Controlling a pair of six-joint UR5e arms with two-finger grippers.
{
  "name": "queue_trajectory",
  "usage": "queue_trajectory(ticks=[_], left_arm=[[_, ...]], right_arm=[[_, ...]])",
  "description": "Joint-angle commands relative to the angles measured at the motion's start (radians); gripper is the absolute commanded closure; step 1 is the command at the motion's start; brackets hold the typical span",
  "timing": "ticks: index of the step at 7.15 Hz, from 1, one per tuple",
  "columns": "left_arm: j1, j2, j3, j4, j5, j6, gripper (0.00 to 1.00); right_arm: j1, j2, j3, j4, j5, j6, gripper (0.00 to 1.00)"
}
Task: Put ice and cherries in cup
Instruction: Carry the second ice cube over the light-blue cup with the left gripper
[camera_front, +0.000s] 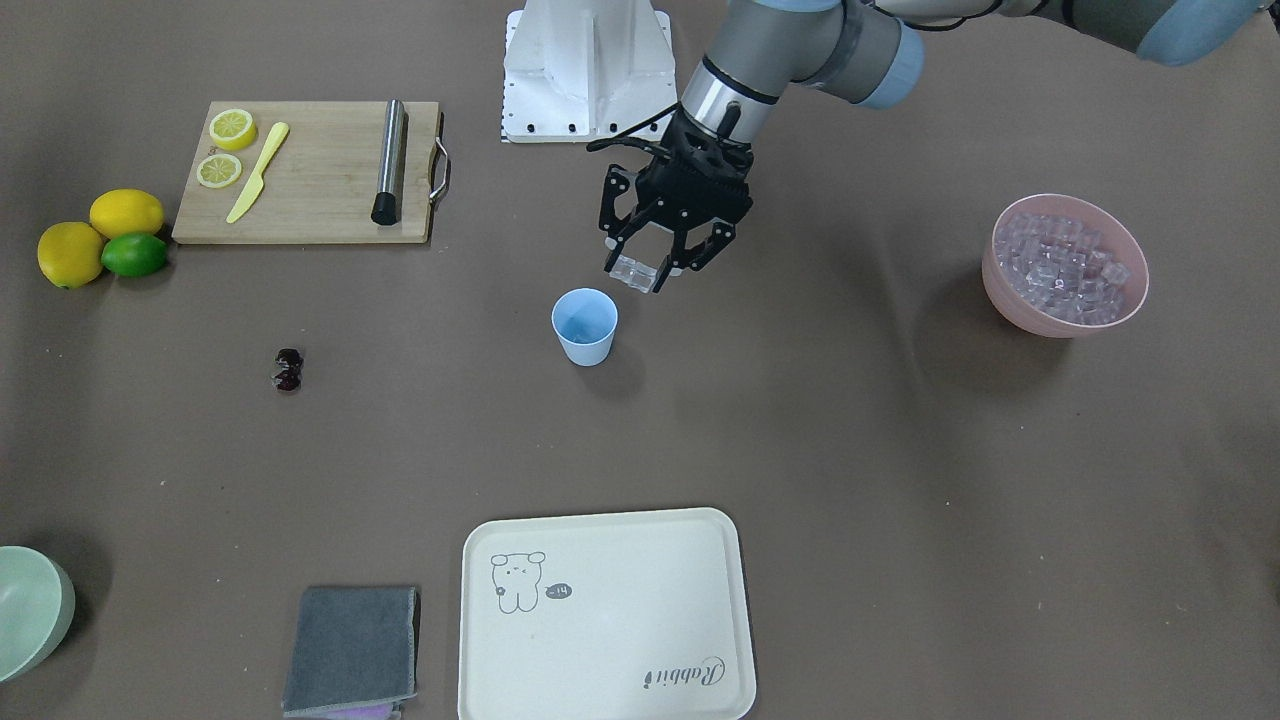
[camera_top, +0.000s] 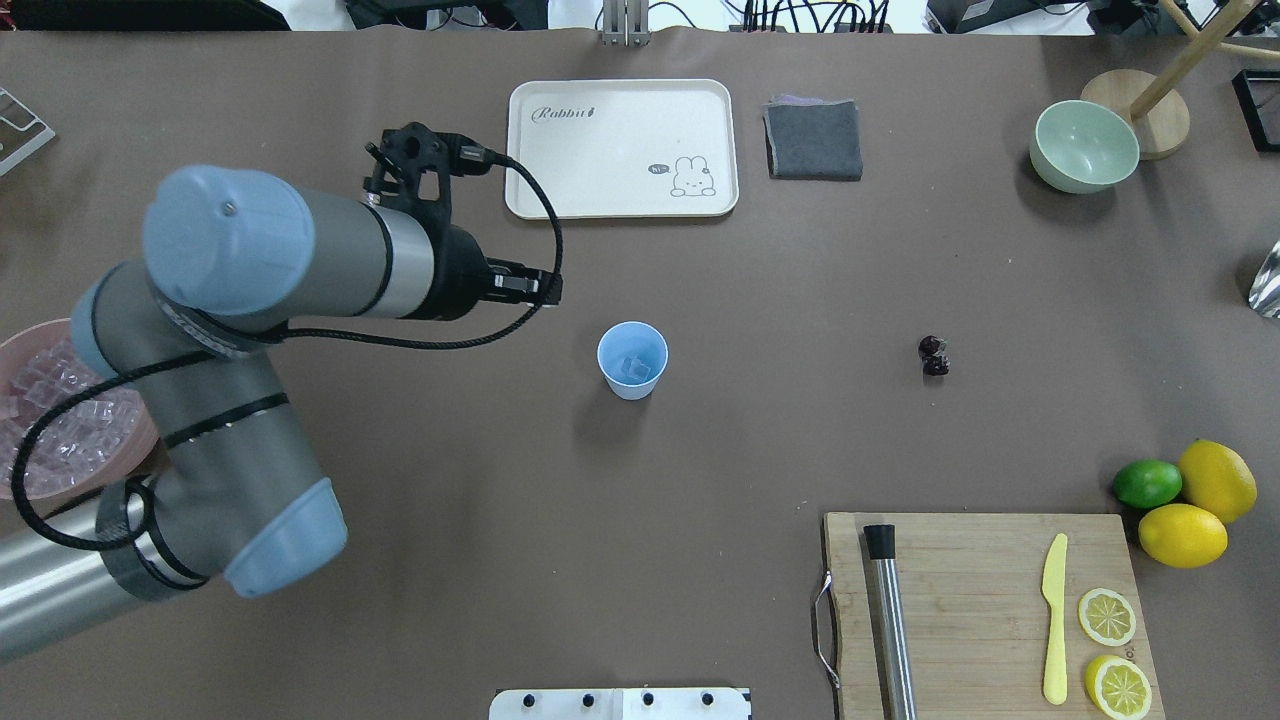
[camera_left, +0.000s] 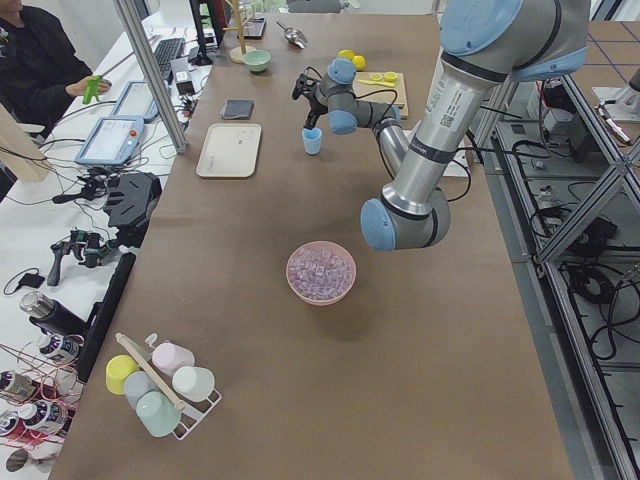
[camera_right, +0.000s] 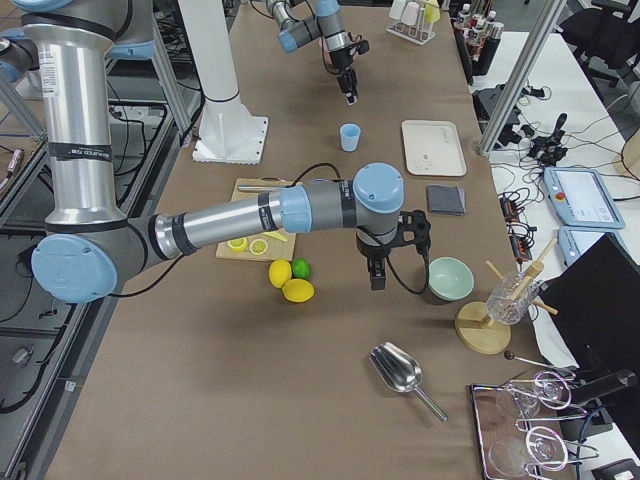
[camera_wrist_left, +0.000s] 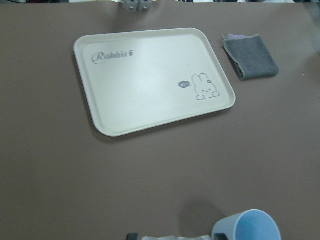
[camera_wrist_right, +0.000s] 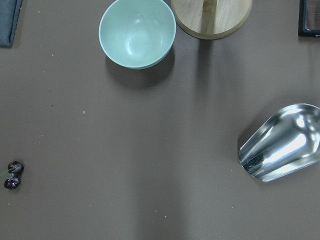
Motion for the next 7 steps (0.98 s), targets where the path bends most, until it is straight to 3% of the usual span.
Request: queue_trajectory(ticks=[1,2,5,6,7], left_arm=[[0.031,-0.054,0.129,-0.073,0.064,-0.009,1.0],[0.045,-0.062,0.159,-0.122,0.085,-0.009,1.0],[0.064,-0.081,0.187,-0.114,0.089,-0.009,1.0],[0.067,-0.086,0.185,-0.114,0.086,-0.01,0.76],[0.068,-0.082,0.179,-0.115,0.087,-0.007,0.03]], right_arm=[[-0.006,0.003,0.001,0.005,0.0,0.002,0.0],[-0.006,0.003,0.001,0.005,0.001,0.002,0.0],[-0.006,0.003,0.0,0.005,0.001,0.002,0.0],[-0.006,0.003,0.0,0.005,0.001,0.002,0.0],[-0.006,0.003,-0.002,0.005,0.001,0.001,0.0]])
